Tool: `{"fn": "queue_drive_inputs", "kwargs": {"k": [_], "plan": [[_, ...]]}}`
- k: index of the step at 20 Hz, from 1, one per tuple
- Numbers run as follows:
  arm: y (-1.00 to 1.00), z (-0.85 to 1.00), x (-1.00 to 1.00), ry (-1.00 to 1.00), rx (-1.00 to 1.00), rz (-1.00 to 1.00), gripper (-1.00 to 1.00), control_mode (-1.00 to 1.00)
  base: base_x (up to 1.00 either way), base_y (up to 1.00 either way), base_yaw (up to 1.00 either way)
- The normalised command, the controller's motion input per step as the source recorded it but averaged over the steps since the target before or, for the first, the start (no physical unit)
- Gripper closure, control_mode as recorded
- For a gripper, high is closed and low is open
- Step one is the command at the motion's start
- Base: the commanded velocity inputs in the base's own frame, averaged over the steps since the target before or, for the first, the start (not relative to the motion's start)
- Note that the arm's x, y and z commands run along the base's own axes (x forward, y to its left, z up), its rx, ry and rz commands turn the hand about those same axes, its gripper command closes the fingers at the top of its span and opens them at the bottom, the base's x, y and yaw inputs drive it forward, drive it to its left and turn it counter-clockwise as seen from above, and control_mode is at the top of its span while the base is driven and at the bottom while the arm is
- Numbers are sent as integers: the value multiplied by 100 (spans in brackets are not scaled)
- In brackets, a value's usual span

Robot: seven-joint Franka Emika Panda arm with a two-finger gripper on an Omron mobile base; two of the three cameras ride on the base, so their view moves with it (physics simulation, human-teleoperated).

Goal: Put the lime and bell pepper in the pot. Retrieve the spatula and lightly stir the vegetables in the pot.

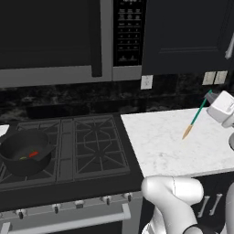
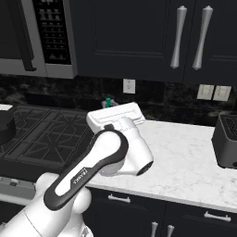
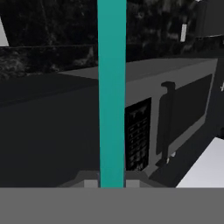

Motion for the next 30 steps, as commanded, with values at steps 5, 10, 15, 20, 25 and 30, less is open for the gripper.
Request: {"fn": "queue_drive_inputs", "kwargs": {"k": [5,10,15,20,25,30], "plan": [[5,2,-7,3,-14,-3,100,-100,0,0,0],[0,-19,-23,5,-1,0,100,-100,0,0,0],[0,0,0,0,0,0,100,100,-18,18,0],[0,0,0,0,0,0,100,100,-66,67,0],[0,0,0,0,0,0,100,100,-95,75,2],[0,0,0,0,0,0,100,100,-47,100,3]]}}
